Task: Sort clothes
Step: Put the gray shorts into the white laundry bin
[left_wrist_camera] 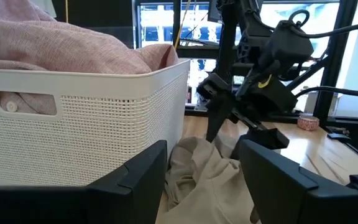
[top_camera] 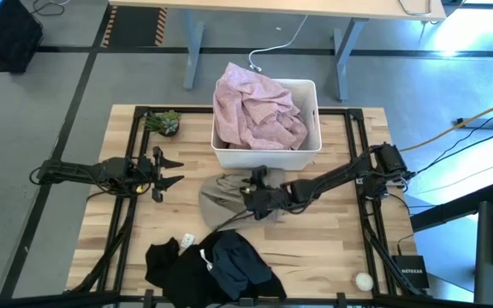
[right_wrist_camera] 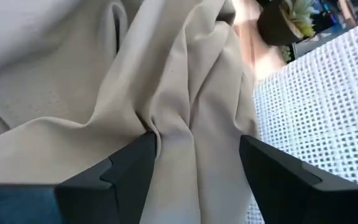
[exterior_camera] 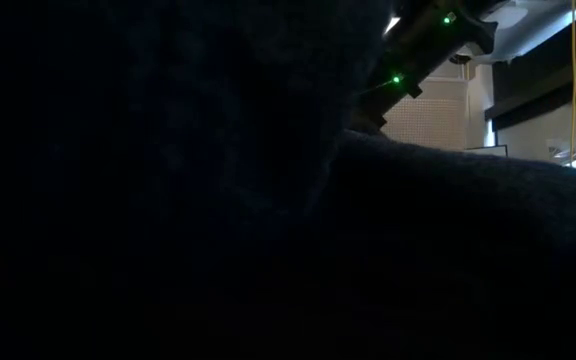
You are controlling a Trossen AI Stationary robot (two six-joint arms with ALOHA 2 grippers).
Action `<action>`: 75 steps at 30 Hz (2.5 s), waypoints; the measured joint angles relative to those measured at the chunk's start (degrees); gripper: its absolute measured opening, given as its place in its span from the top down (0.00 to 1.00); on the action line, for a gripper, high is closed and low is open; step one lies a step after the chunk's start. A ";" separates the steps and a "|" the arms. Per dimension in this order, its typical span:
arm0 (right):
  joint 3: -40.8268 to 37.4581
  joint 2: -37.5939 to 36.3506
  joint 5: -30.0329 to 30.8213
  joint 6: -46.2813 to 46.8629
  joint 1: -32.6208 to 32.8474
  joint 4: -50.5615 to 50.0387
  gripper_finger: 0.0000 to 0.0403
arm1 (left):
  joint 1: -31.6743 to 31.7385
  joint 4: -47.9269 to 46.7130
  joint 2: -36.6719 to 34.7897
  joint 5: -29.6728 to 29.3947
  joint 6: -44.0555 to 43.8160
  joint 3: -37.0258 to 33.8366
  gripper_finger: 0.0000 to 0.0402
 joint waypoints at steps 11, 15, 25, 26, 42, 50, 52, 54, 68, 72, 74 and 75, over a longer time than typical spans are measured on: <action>0.07 4.30 -13.17 4.44 -5.30 -2.76 0.38 | 0.01 0.04 -0.02 0.01 -0.09 0.00 0.51; 0.30 6.94 -15.66 4.69 -7.27 -2.31 0.38 | 0.02 0.02 -0.02 0.00 -0.04 0.00 0.51; 0.39 8.62 -19.29 3.64 -7.71 -2.42 0.46 | 0.02 0.01 -0.02 0.00 -0.02 0.00 0.51; 0.49 8.69 -19.31 3.25 -7.71 -2.59 0.50 | 0.00 0.01 0.00 0.00 -0.02 0.00 0.51; 0.37 8.87 -16.98 -0.64 -7.60 0.05 0.90 | 0.02 0.03 -0.02 0.00 -0.02 0.00 0.51; 0.33 8.19 -17.02 -3.28 -7.20 0.17 0.95 | 0.00 0.01 -0.02 0.02 -0.02 0.02 0.51; 0.15 7.18 -17.83 -3.43 -6.94 0.17 0.95 | 0.02 0.01 -0.02 0.00 -0.02 0.00 0.51; 0.00 5.99 -19.08 -3.10 -6.43 0.42 0.95 | 0.02 0.01 -0.02 0.02 -0.02 0.00 0.51; 0.04 -13.22 -13.07 -2.23 -0.82 1.92 0.95 | 0.01 0.03 -0.02 0.00 -0.22 0.00 0.51; 0.14 -21.87 -12.19 -4.15 -1.05 3.18 0.95 | 0.00 0.01 -0.02 0.02 -0.21 0.00 0.51; 1.43 -25.81 -11.23 -5.91 -1.84 3.65 0.95 | 0.00 -0.01 0.00 0.02 -0.17 0.00 0.51; 2.37 -27.55 -11.10 -6.50 -2.34 4.25 0.95 | 0.00 0.02 0.00 0.02 -0.06 0.00 0.51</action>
